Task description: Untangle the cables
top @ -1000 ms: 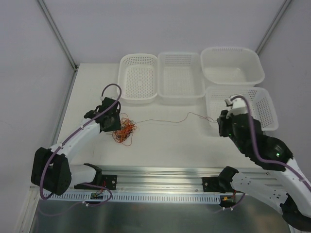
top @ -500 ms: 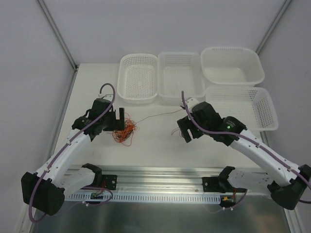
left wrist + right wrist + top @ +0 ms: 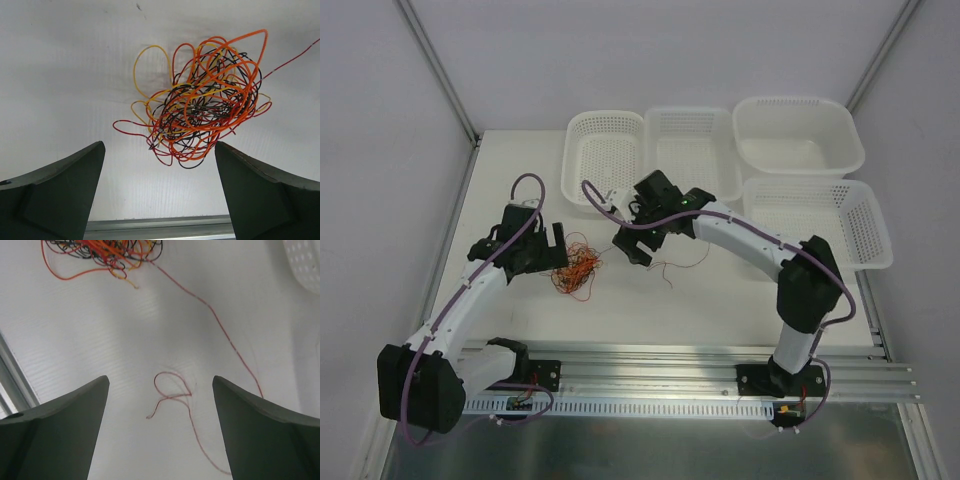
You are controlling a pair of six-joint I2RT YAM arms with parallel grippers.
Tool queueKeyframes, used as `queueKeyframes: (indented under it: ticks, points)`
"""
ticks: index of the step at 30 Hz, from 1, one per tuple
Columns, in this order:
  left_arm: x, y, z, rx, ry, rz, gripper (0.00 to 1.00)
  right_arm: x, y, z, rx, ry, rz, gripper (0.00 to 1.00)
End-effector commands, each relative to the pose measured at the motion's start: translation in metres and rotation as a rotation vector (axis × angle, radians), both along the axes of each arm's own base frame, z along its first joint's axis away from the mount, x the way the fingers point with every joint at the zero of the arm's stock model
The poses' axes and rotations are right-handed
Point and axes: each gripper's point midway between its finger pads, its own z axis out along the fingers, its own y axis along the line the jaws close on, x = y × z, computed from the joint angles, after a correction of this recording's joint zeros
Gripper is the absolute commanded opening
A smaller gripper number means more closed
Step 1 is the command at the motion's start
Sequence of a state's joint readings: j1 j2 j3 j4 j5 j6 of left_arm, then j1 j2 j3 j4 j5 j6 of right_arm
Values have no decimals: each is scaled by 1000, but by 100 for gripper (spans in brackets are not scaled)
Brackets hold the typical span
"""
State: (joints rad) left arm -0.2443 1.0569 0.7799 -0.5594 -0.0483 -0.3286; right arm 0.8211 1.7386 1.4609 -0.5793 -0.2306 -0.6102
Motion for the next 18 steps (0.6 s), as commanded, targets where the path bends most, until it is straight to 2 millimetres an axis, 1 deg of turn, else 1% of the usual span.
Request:
queueKeyframes:
  ticks: [1, 2, 3, 4, 5, 6, 7, 8, 9, 10, 11, 13, 14, 15, 18]
  points:
    - [2, -1, -4, -92, 18, 44, 93, 14, 36, -1, 52, -25, 180, 89]
    - [1, -2, -5, -98, 25, 44, 93, 21, 44, 2, 58, -40, 199, 89]
    - [2, -2, -6, -106, 28, 45, 93, 23, 48, -2, 58, -35, 211, 89]
    - [2, -4, -7, -119, 34, 38, 93, 24, 53, -16, 49, -9, 229, 89]
    - [1, -9, -10, -139, 53, 26, 93, 27, 56, -19, 46, -8, 239, 89]
    - [1, -10, -10, -149, 59, 20, 93, 31, 64, -14, 54, -31, 268, 89]
    - [1, -12, -12, -154, 68, 14, 93, 35, 67, -18, 49, -28, 275, 89]
    - [0, -12, -14, -153, 78, 14, 93, 35, 69, -30, 30, -4, 285, 89]
    - [1, -11, -13, -150, 76, 14, 93, 40, 75, -29, 36, -18, 301, 89]
    - [1, -10, -14, -148, 76, 19, 93, 40, 78, -32, 40, -13, 313, 89]
    - [1, -8, -14, -145, 76, 24, 93, 41, 79, -45, 29, 4, 324, 89]
    - [1, -7, -15, -143, 76, 34, 93, 45, 86, -49, 41, 2, 335, 89]
    - [1, -6, -14, -144, 72, 38, 93, 45, 88, -54, 37, 12, 338, 88]
    - [0, -6, -15, -147, 76, 43, 93, 45, 89, -65, 27, 32, 340, 88]
    - [-1, -7, -16, -162, 80, 61, 93, 44, 92, -77, 28, 58, 349, 86]
